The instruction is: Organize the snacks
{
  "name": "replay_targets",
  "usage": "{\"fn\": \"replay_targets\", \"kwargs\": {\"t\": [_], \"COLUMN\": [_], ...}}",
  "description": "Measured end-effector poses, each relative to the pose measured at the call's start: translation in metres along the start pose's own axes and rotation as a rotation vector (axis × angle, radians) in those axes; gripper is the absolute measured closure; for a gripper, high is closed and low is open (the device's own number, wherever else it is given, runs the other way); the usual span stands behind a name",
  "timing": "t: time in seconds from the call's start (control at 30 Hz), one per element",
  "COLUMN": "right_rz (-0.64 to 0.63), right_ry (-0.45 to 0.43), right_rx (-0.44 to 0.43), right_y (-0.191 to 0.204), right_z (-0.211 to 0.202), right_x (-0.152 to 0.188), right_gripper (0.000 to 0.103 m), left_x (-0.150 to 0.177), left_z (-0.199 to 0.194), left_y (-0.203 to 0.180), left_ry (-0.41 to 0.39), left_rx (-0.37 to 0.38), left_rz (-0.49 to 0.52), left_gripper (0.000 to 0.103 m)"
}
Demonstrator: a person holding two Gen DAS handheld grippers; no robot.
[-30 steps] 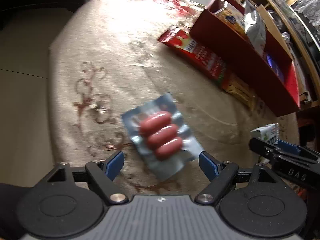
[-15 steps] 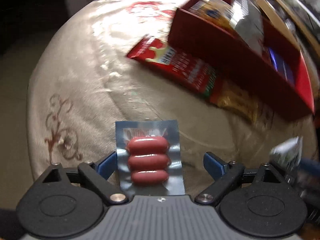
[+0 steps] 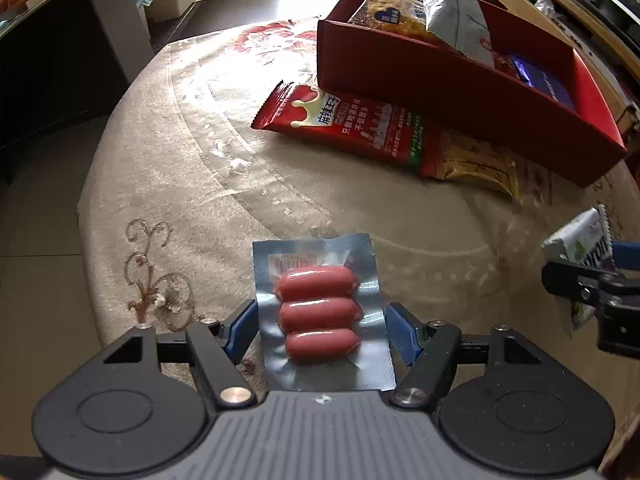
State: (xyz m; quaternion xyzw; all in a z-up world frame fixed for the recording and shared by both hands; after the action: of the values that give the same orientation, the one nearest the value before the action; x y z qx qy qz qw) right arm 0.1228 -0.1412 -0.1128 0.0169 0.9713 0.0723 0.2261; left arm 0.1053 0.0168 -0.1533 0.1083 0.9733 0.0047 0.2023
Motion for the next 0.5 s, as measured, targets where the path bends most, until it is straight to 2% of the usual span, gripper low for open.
{"fn": "replay_targets", "kwargs": {"t": [0.2, 0.4, 0.5], "right_rz": [-0.034, -0.061, -0.078], "right_ry": [0.027, 0.060, 0.068], "right_rx": [0.020, 0.046, 0.063], "right_y": [0.005, 0.005, 0.006], "right_z": [0.011, 0.026, 0.032], "right_x": [0.007, 0.013, 0.015], "right_gripper": [0.027, 0.025, 0.020], "left_x": [0.000, -0.001, -0.001], "left_z": [0.004, 0.010, 0.011], "left_y": [0.006, 0.006, 0.008], "left_ry": [0.002, -0.001, 0.000], "left_rx": [-0.015, -0.054, -0.043], "left_rz": [-0.010, 0.015, 0.001], "left_gripper": [0.036, 0.016, 0.016]}}
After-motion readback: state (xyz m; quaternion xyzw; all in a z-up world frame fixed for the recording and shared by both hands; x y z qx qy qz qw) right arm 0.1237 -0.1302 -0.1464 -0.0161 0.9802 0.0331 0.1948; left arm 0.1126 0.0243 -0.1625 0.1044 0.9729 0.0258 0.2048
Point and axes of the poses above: each gripper's, at about its wrist camera, not at the fingertips, and z roughly the way its jaws point, y to its left, x to its underside, the point moved 9 cm from there along z, roughly the way its jaws point, and after that the axes turned 15 degrees about z, right-handed, at the moved point
